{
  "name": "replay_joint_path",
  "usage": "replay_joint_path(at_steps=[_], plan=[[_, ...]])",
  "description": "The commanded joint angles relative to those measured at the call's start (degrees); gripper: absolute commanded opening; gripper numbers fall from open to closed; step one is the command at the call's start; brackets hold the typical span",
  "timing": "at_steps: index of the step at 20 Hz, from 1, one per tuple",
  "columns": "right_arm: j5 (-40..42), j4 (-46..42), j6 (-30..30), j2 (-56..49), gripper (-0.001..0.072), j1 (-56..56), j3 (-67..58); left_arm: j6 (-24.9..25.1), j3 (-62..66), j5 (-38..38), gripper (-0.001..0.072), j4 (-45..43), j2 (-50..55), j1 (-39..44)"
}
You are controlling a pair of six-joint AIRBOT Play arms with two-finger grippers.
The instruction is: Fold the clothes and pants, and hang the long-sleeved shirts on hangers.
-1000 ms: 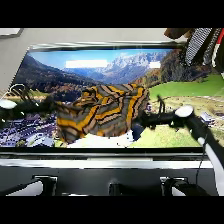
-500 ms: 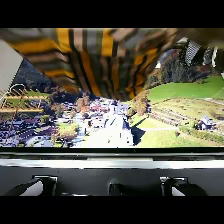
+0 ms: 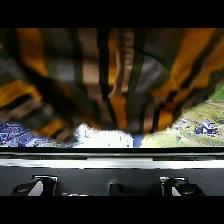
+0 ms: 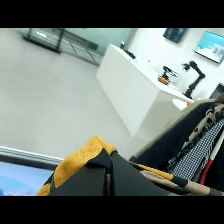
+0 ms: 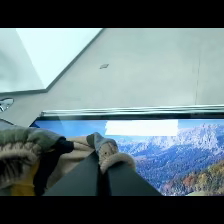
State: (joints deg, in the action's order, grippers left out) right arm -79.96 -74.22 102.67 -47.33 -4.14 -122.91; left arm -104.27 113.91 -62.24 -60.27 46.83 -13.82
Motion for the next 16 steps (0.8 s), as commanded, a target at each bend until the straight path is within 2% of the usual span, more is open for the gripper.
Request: replay_joint_path(at_steps=[1,4,6,10,13,16], plan=[[-3.8,-0.3,2.9,-0.4,0.0037,0.0,-0.2,-2.7,-0.8,0.2,0.0027,-4.6,-1.1,0.0],[-7.2,-0.3,7.9,-5.7,0.0036,0.0,3.4,-2.6,-4.7,-1.9,0.0027,-0.6,3.6,0.0],[-8.0,-0.3,8.0,-10.6,0.0036,0.0,8.7,0.2,-8.0,-3.8,0.0026,1.2,9.4,1.9],[-7.4,-0.4,8.2,-25.5,0.0036,0.0,14.3,5.0,-11.7,0.8,0.0027,1.1,27.8,10.9],[-3.2,0.2,8.2,-38.3,0.0036,0.0,14.4,4.6,-11.7,8.0,0.0026,1.4,44.2,16.5],[1.6,1.1,9.1,-48.9,0.0036,0.0,14.4,0.6,-11.7,11.6,0.0027,2.3,57.2,21.0]])
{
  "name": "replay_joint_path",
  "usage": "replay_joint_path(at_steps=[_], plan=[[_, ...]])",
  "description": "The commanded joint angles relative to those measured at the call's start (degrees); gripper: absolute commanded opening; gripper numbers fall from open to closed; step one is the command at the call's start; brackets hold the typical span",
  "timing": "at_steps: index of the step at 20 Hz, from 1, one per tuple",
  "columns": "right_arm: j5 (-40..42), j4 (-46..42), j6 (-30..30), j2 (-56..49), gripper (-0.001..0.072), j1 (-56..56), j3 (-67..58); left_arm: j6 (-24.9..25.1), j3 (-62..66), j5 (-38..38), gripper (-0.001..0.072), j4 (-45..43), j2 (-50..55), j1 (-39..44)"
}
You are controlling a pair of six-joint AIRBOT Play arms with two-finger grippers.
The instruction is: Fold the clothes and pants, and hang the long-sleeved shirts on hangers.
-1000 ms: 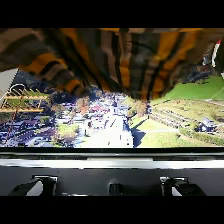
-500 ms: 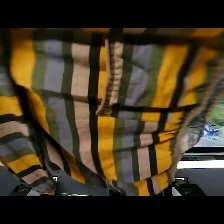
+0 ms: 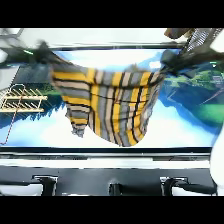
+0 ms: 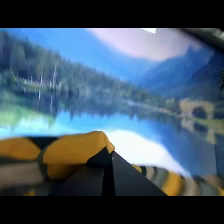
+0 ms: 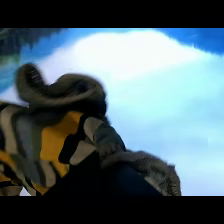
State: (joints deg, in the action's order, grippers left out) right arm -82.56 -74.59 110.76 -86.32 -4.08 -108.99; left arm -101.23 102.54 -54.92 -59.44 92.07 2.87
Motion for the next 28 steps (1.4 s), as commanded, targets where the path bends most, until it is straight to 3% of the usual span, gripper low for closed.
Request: replay_joint_path(at_steps=[1,2,3,5,6,9,11,13,16,20,24,28], plan=[[5.0,2.2,1.1,-12.3,0.0036,-0.1,0.4,-3.4,-0.3,4.0,0.0027,2.6,14.7,5.3],[5.4,2.9,1.0,-14.3,0.0036,-0.1,0.4,-3.8,-0.3,3.2,0.0031,4.7,16.9,5.9],[5.7,3.3,0.9,-15.3,0.0036,-0.1,0.4,-3.8,-0.3,2.5,0.0113,6.5,18.0,6.3],[6.6,3.0,-0.4,-15.5,0.0036,-0.1,0.4,-3.8,-0.2,1.1,0.0646,7.8,17.5,5.9],[6.5,2.6,-0.7,-15.1,0.0036,0.0,0.4,-3.8,0.0,-0.1,0.0702,7.8,16.3,5.0],[4.8,0.0,-0.7,-13.1,0.0036,0.0,0.4,-4.8,-0.3,-5.4,0.0699,2.9,9.0,0.7],[3.5,-1.5,-1.8,-11.5,0.0036,-0.1,0.4,-11.6,-3.8,-9.2,0.0698,-10.2,1.7,-0.6],[2.4,-2.4,-2.7,-10.2,0.0036,-0.1,0.4,-12.9,-13.7,-9.3,0.0698,-11.7,-6.3,-0.9],[1.2,-3.7,-3.6,-9.3,0.0036,0.0,0.4,-12.9,-34.2,-1.6,0.0678,-1.0,-17.5,2.6],[0.8,-4.2,-3.6,-9.3,0.0036,0.0,0.4,-12.8,-55.8,17.4,0.0678,17.3,-23.0,16.7],[1.0,-4.2,-3.6,-9.3,0.0036,-0.1,0.4,-12.8,-60.2,33.5,0.0679,26.9,-19.1,32.2],[0.3,-4.9,-3.6,-9.3,0.0036,-0.1,0.4,-12.8,-58.6,40.7,0.0678,35.0,-13.2,41.0]])
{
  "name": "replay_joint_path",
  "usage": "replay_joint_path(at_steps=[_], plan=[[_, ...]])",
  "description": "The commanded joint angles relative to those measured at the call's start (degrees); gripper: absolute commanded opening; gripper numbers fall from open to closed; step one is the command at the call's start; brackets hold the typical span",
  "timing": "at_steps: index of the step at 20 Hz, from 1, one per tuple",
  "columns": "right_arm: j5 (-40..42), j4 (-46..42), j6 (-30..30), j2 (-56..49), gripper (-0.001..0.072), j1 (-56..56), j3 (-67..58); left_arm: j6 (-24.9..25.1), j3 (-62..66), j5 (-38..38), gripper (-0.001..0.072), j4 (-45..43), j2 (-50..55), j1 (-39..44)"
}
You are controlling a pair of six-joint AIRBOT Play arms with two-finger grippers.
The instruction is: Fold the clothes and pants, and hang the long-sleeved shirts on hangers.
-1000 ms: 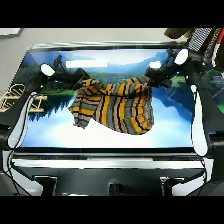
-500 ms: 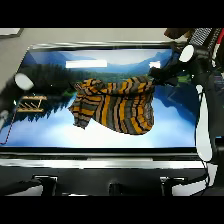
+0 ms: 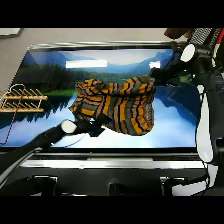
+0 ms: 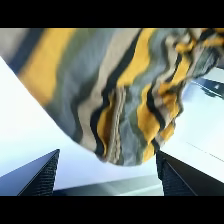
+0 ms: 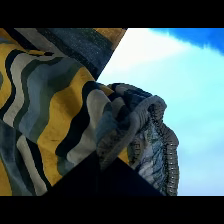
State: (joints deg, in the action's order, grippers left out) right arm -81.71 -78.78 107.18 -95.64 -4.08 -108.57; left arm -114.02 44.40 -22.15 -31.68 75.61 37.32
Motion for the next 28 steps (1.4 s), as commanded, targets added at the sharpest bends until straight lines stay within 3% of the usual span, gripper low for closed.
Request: replay_joint_path(at_steps=[1,7,12,19,20,21,22,26,28], plan=[[-0.5,-1.2,0.0,0.0,0.0036,-0.1,0.0,0.0,0.6,7.7,0.0678,7.5,4.8,7.5],[-0.2,-2.5,0.0,0.0,0.0036,-0.1,0.0,0.0,11.3,7.3,0.0678,8.2,14.5,10.5],[-0.2,-2.5,0.0,0.0,0.0036,-0.1,0.0,0.0,18.1,0.9,0.0679,8.2,21.3,10.6],[-0.4,-2.5,0.0,0.0,0.0036,-0.1,0.0,-0.3,18.2,-0.7,0.0674,8.2,21.7,10.7],[-0.4,-2.5,0.0,0.0,0.0036,-0.1,0.0,-0.2,18.2,-0.4,0.0529,8.2,21.7,10.6],[-0.4,-2.5,0.0,0.0,0.0036,-0.1,0.0,-0.2,18.2,-0.3,0.0215,8.2,21.7,10.6],[-0.5,-2.5,0.0,0.0,0.0036,-0.1,0.0,0.0,18.2,-0.3,0.0026,8.2,21.7,10.6],[-0.5,-2.5,0.0,0.3,0.0035,-0.1,0.0,1.5,18.2,-1.5,0.0023,6.9,20.2,7.8],[4.5,-3.5,1.3,1.8,0.0035,0.0,0.0,2.1,18.8,-3.2,0.0022,3.0,17.6,3.1]])
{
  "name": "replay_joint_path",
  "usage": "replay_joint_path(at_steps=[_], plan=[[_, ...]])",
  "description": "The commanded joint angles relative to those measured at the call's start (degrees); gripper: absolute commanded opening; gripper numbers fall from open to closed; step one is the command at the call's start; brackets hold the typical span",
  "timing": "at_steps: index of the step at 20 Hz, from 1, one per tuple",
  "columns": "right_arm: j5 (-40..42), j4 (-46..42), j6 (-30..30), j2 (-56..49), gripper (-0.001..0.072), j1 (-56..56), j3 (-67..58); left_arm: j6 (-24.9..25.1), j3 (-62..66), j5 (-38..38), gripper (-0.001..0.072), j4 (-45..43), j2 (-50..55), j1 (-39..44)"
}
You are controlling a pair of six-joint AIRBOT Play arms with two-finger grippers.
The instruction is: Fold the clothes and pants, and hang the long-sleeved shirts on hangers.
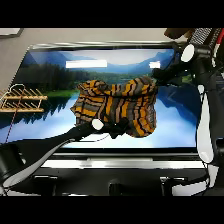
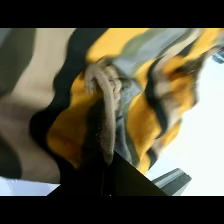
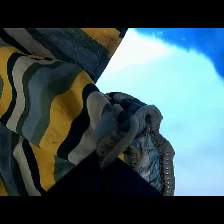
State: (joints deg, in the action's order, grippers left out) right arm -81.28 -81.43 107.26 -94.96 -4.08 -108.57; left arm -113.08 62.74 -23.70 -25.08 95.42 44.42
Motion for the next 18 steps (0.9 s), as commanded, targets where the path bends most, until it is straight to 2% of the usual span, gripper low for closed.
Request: replay_joint_path(at_steps=[1,5,7,9,13,16,18], plan=[[8.4,-1.7,4.0,2.5,0.0034,0.0,0.0,1.2,1.8,-4.1,0.0022,-6.9,-3.8,-7.2],[30.6,0.5,14.6,9.9,0.0034,0.0,0.0,1.1,16.5,-20.5,0.0022,-26.1,-10.0,-19.4],[38.4,0.5,16.8,14.3,0.0034,0.0,0.0,1.0,27.2,-28.7,0.0023,-35.8,-13.1,-23.5],[42.8,0.3,16.7,19.7,0.0034,0.0,0.0,1.2,37.9,-34.7,0.0023,-42.1,-16.0,-26.3],[46.5,0.2,10.7,33.0,0.0034,-0.1,0.0,1.3,52.7,-37.9,0.0025,-44.2,-23.3,-29.0],[45.3,0.2,3.1,43.7,0.0034,0.0,0.0,1.2,54.8,-37.7,0.0025,-45.0,-31.2,-29.1],[44.2,0.2,0.2,50.2,0.0035,0.0,0.0,1.2,54.8,-37.8,0.0026,-45.0,-36.4,-29.1]])
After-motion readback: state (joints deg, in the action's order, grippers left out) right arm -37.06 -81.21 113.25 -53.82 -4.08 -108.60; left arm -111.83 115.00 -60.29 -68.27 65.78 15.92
